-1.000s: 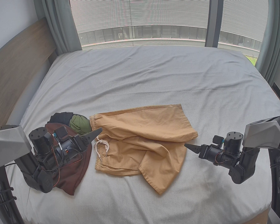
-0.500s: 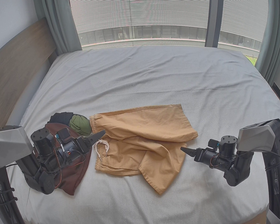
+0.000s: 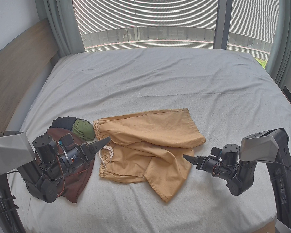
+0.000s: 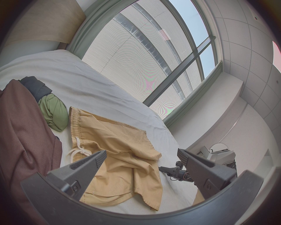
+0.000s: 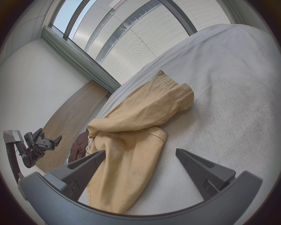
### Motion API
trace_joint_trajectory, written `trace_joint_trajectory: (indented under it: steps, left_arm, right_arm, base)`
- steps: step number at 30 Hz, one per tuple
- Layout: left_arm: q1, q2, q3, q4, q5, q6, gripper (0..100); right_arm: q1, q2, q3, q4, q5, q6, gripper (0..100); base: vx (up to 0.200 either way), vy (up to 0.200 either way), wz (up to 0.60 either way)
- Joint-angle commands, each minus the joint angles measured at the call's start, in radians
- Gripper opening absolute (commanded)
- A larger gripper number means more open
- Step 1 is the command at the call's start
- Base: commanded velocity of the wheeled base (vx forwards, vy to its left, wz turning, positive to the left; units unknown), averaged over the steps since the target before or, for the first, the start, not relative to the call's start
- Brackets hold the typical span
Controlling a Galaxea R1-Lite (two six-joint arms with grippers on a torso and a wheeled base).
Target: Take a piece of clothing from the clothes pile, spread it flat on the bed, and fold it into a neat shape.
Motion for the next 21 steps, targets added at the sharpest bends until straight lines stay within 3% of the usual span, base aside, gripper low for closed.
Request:
trace_joint_trajectory:
  steps: [1,10,11,21]
  left_arm:
    - [-0.001,0.000,0.000,-0.001,0.001,0.000,100]
    - [0.001,0.002,0.000,-0.001,0.000,0.000,100]
    - [0.001,0.002,0.000,-0.001,0.000,0.000,100]
    - [0.004,0.006,0.000,-0.001,0.000,-0.001,100]
  right_arm:
    - [0.004,0.028,-0.018,0.000,-0.001,0.003,100]
    - [0.012,0.030,-0.021,0.000,0.000,0.007,100]
    - [0.017,0.030,-0.021,0.000,0.000,0.007,0]
    - [0.021,0.031,-0.009,-0.003,-0.001,0.009,0]
  base:
    - [0.000,0.000,0.00]
    - [0.000,0.000,0.00]
    - [0.000,0.000,0.00]
    - [0.000,0.000,0.00]
